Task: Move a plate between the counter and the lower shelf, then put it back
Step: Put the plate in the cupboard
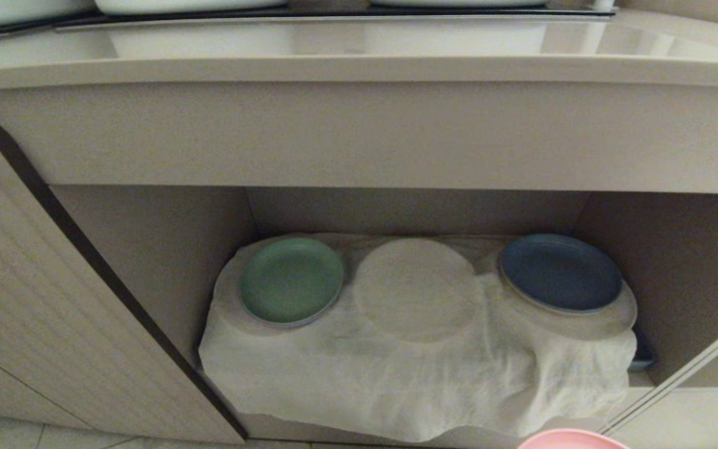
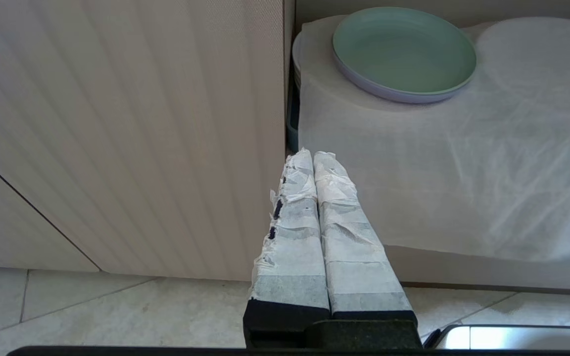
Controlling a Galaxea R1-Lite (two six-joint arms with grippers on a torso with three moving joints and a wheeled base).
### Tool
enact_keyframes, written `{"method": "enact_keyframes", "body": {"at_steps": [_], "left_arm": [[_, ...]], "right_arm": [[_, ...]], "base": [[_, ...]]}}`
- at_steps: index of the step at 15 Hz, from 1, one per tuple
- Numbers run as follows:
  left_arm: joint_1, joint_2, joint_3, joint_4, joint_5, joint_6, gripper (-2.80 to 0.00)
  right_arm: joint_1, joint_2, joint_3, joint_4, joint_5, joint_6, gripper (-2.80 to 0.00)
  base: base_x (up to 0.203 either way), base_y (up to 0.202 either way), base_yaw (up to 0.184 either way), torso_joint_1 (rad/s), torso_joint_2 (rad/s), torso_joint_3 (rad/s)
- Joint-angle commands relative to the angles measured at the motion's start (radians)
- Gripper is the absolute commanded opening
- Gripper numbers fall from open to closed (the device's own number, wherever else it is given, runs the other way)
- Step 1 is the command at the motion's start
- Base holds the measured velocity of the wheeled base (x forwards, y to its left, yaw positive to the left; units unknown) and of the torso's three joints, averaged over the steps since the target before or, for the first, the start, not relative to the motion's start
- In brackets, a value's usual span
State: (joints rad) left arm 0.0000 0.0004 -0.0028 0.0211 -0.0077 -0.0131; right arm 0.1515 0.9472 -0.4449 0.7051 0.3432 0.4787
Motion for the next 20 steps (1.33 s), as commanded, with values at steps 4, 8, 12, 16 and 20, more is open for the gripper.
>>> {"method": "enact_keyframes", "body": {"at_steps": [4, 8, 12, 16, 20], "left_arm": [[0.000, 0.000, 0.000, 0.000, 0.000, -0.001, -2.80], [0.000, 0.000, 0.000, 0.000, 0.000, -0.001, -2.80], [0.000, 0.000, 0.000, 0.000, 0.000, -0.001, -2.80], [0.000, 0.000, 0.000, 0.000, 0.000, -0.001, -2.80], [0.000, 0.000, 0.000, 0.000, 0.000, -0.001, -2.80]], "right_arm": [[0.000, 0.004, 0.002, 0.002, 0.002, 0.003, -2.80], [0.000, 0.008, 0.005, 0.000, 0.000, 0.002, -2.80], [0.000, 0.043, 0.008, -0.045, 0.000, 0.003, -2.80], [0.000, 0.110, -0.001, -0.113, -0.001, 0.001, -2.80], [0.000, 0.188, -0.005, -0.198, 0.000, 0.001, -2.80]], "base": [[0.000, 0.000, 0.000, 0.000, 0.01, 0.008], [0.000, 0.000, 0.000, 0.000, 0.00, 0.000], [0.000, 0.000, 0.000, 0.000, 0.00, 0.000], [0.000, 0.000, 0.000, 0.000, 0.00, 0.000], [0.000, 0.000, 0.000, 0.000, 0.00, 0.000]]}}
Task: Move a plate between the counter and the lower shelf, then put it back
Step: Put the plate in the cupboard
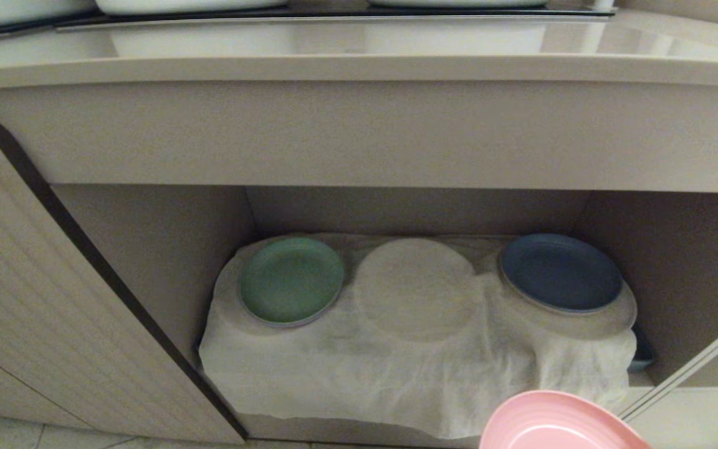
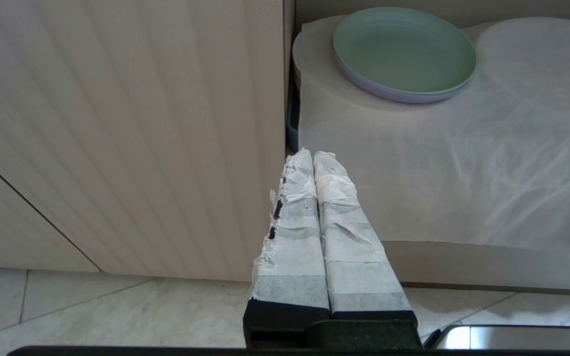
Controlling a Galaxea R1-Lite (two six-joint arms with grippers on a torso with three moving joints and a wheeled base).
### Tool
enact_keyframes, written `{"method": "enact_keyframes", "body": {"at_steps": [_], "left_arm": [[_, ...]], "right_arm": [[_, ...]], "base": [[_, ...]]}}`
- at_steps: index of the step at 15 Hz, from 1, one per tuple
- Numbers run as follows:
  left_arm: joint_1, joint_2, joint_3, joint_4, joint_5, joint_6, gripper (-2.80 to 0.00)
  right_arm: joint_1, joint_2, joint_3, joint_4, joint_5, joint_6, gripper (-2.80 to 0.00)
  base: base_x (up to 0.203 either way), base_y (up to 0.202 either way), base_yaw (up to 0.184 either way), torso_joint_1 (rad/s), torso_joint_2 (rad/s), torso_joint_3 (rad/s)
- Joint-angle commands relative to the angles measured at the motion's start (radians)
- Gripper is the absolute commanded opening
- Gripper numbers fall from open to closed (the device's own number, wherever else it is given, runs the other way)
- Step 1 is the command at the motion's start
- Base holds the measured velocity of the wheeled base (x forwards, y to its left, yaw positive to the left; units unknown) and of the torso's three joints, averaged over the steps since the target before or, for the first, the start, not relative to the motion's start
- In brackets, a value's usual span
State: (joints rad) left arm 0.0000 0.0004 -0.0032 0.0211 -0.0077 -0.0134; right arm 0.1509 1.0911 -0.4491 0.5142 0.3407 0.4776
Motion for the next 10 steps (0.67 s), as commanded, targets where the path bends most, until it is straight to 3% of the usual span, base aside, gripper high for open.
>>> {"method": "enact_keyframes", "body": {"at_steps": [1, 10], "left_arm": [[0.000, 0.000, 0.000, 0.000, 0.000, 0.000, -2.80], [0.000, 0.000, 0.000, 0.000, 0.000, 0.000, -2.80]], "right_arm": [[0.001, 0.069, -0.002, -0.033, 0.003, 0.002, -2.80], [0.001, 0.333, -0.076, -0.225, 0.004, 0.003, -2.80]], "base": [[0.000, 0.000, 0.000, 0.000, 0.00, 0.000], [0.000, 0.000, 0.000, 0.000, 0.00, 0.000]]}}
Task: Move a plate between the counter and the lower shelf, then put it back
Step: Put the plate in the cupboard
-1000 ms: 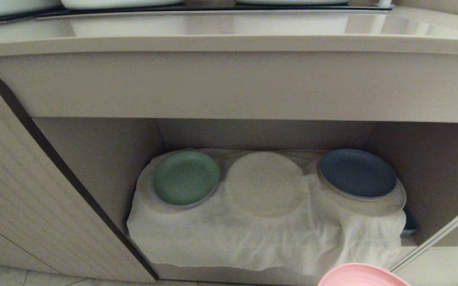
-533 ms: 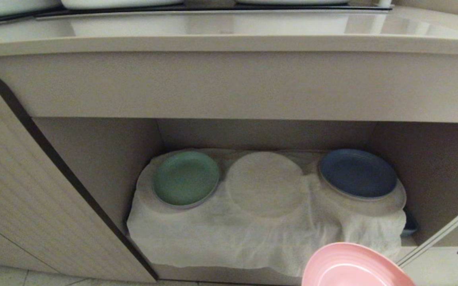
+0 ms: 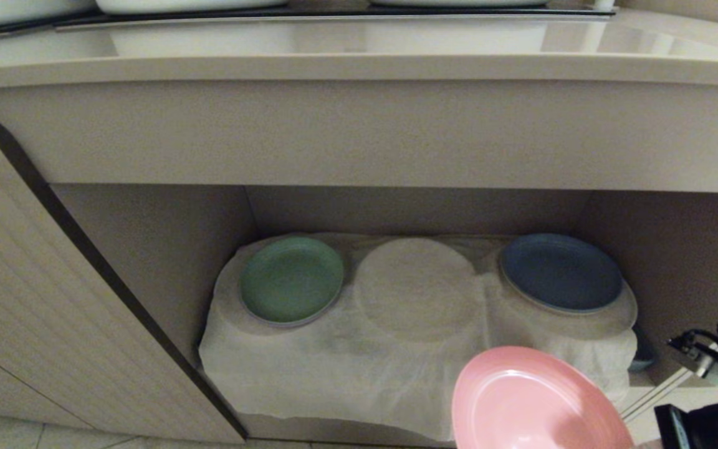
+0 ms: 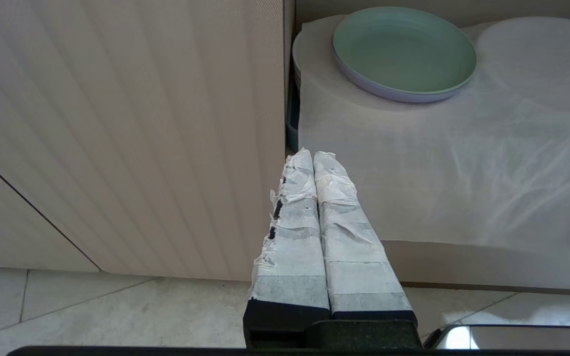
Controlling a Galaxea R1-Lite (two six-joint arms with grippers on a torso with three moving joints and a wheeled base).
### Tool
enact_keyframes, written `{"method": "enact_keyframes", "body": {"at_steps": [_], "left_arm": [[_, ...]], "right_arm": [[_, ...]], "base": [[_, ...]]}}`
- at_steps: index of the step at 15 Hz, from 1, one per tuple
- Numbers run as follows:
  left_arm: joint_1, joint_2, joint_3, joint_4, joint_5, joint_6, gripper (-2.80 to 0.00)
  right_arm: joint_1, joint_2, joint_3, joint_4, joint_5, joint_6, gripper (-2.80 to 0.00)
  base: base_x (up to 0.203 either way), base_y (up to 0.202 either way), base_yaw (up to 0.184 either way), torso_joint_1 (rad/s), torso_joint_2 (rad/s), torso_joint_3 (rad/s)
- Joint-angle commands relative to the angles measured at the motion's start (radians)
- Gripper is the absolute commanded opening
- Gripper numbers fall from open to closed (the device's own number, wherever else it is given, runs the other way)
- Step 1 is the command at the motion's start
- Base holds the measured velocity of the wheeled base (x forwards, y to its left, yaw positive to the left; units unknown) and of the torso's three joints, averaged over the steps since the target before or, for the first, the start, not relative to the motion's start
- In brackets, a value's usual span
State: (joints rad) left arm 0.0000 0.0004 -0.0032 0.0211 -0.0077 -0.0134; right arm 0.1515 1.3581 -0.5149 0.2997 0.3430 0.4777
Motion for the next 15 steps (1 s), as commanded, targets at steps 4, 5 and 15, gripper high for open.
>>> {"method": "enact_keyframes", "body": {"at_steps": [4, 5, 15], "left_arm": [[0.000, 0.000, 0.000, 0.000, 0.000, 0.000, -2.80], [0.000, 0.000, 0.000, 0.000, 0.000, 0.000, -2.80], [0.000, 0.000, 0.000, 0.000, 0.000, 0.000, -2.80]], "right_arm": [[0.000, 0.169, -0.063, -0.094, 0.028, 0.035, -2.80], [0.001, 0.189, -0.086, -0.100, 0.044, 0.042, -2.80], [0.015, 0.381, -0.236, -0.211, 0.053, 0.103, -2.80]], "base": [[0.000, 0.000, 0.000, 0.000, 0.00, 0.000], [0.000, 0.000, 0.000, 0.000, 0.00, 0.000], [0.000, 0.000, 0.000, 0.000, 0.00, 0.000]]}}
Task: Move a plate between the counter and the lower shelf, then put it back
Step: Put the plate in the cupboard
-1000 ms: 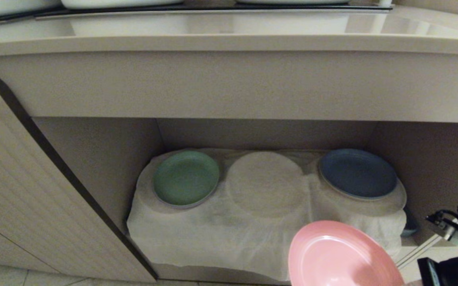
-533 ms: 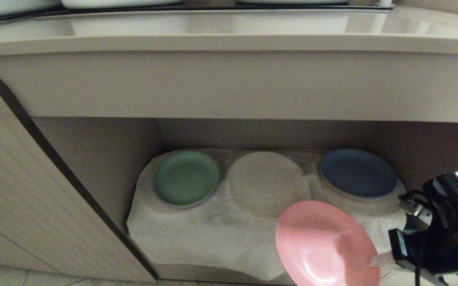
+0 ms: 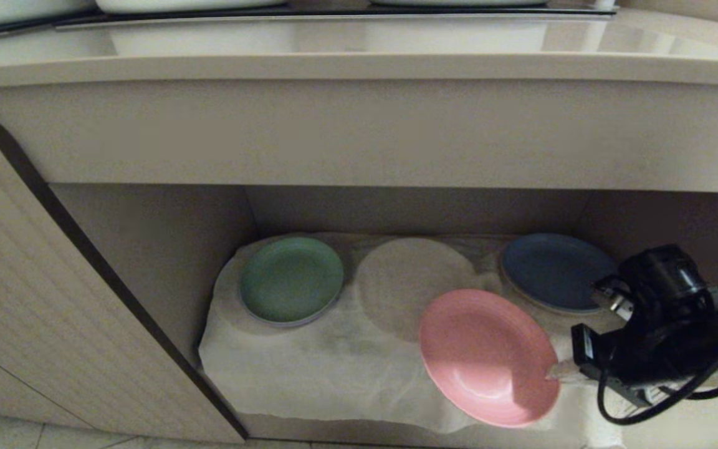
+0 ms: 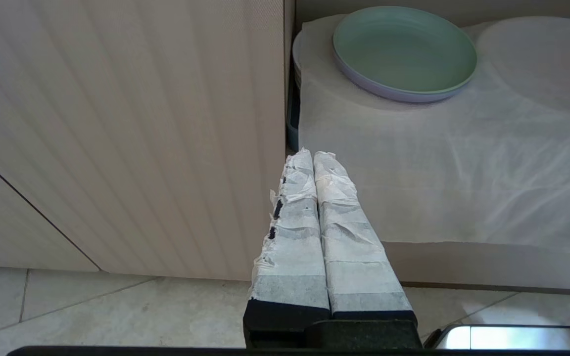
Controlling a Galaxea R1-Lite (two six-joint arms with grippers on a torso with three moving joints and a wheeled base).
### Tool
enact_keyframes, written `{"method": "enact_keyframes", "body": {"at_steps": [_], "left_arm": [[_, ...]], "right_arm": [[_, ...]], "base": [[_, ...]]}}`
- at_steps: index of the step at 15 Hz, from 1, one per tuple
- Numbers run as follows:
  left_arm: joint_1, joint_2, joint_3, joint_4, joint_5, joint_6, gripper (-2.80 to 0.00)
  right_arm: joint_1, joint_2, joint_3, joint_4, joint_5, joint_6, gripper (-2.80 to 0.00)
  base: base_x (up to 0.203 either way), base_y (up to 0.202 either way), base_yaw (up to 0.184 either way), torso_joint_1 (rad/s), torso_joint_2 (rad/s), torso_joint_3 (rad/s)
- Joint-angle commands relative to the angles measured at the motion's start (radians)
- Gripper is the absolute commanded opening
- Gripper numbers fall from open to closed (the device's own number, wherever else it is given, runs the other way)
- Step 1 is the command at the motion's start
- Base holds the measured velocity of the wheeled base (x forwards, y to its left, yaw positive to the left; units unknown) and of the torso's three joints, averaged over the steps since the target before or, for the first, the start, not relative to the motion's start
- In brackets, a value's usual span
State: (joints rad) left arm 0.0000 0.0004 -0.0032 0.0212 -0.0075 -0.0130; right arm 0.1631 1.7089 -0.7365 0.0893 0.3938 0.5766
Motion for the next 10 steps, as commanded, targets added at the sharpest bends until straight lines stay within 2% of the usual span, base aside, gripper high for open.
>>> {"method": "enact_keyframes", "body": {"at_steps": [1, 5, 7, 10], "left_arm": [[0.000, 0.000, 0.000, 0.000, 0.000, -0.001, -2.80], [0.000, 0.000, 0.000, 0.000, 0.000, -0.001, -2.80], [0.000, 0.000, 0.000, 0.000, 0.000, -0.001, -2.80], [0.000, 0.000, 0.000, 0.000, 0.000, -0.001, -2.80]], "right_arm": [[0.009, 0.039, -0.029, -0.002, 0.002, 0.005, -2.80], [0.033, 0.074, -0.099, -0.002, 0.002, 0.009, -2.80], [0.041, 0.090, -0.147, -0.002, 0.002, 0.053, -2.80], [0.048, 0.121, -0.197, -0.003, 0.001, 0.066, -2.80]], "base": [[0.000, 0.000, 0.000, 0.000, 0.00, 0.000], [0.000, 0.000, 0.000, 0.000, 0.00, 0.000], [0.000, 0.000, 0.000, 0.000, 0.00, 0.000], [0.000, 0.000, 0.000, 0.000, 0.00, 0.000]]}}
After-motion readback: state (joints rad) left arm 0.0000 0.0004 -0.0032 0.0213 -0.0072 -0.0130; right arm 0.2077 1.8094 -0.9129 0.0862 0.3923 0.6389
